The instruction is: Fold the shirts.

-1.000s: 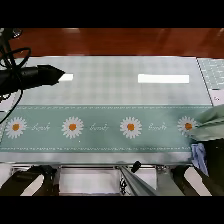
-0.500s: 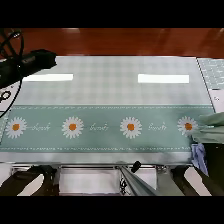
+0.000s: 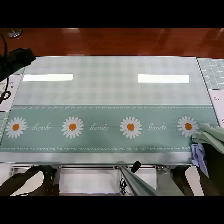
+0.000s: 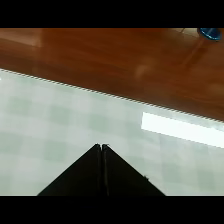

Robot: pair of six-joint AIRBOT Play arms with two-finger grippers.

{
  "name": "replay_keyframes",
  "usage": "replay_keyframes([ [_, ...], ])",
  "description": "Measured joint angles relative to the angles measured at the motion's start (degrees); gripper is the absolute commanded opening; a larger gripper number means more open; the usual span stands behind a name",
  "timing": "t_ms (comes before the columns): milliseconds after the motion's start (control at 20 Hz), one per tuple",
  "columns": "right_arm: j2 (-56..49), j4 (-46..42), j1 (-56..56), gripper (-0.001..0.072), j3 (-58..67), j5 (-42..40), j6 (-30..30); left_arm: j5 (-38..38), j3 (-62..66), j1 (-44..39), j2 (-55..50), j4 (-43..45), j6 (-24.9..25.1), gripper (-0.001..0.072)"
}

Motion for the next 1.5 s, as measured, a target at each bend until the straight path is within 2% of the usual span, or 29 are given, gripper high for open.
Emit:
replay_keyframes([
  [300,2.49,-3.74,-15.5,0.0031,-11.58,-1.07,-5.25,0.37,0.0,4.44,-0.39,0.15,0.15,0.0018],
  [350,2.62,-3.91,-17.33,0.0108,-13.03,-1.66,-5.68,0.42,0.0,4.72,-0.44,0.13,0.17,0.0018],
  [400,2.71,-4.09,-18.75,0.0319,-14.19,-2.14,-6.21,0.33,0.0,4.9,-0.5,0.15,0.17,0.0018],
  [450,2.75,-4.59,-20.17,0.0496,-15.28,-2.91,-6.78,0.33,0.0,5.07,-0.55,0.15,0.17,0.0018],
  [600,2.69,-4.24,-23.08,0.0486,-17.03,-5.68,-7.67,0.22,0.0,5.27,-0.57,0.15,0.57,0.0018],
  [750,-0.26,4.0,-23.69,0.0465,-14.95,-8.52,-7.43,-1.77,0.0,5.22,-0.59,0.15,3.08,0.0021],
  [800,-2.05,8.83,-22.8,0.042,-12.87,-9.27,-7.74,-3.58,0.04,4.94,-0.59,0.15,4.37,0.0048],
  [850,-3.87,13.86,-21.27,0.042,-10.62,-9.97,-8.17,-6.29,0.22,4.42,-0.59,0.31,6.12,0.0287],
  [900,-5.55,19.02,-18.88,0.0423,-8.17,-10.6,-8.63,-10.01,0.52,3.58,-0.59,0.28,7.65,0.0591],
  [1000,-8.85,27.69,-11.08,0.0534,-3.56,-12.2,-9.64,-18.38,1.33,1.07,-0.59,0.26,9.11,0.0606],
  [1100,-11.39,32.72,-1.2,0.0558,-0.9,-14.12,-10.27,-26.08,2.54,-2.99,-0.59,0.87,8.52,0.0606],
  [1150,-12.48,34.32,3.8,0.0608,-0.09,-14.91,-10.54,-29.05,3.28,-5.42,-0.59,2.49,7.06,0.0606],
  [1200,-13.64,35.39,8.81,0.0608,0.46,-15.91,-10.75,-32.46,4.33,-8.41,-0.68,5.42,4.48,0.0606],
  [1350,-17.09,37.42,22.58,0.0609,1.46,-17.64,-11.1,-42.75,7.72,-17.27,-1.6,17.4,-5.75,0.0705],
  [1500,-19.26,38.21,32.13,0.0607,1.81,-19.06,-11.13,-49.44,9.53,-23.71,-2.73,25.18,-12.79,0.0705],
])
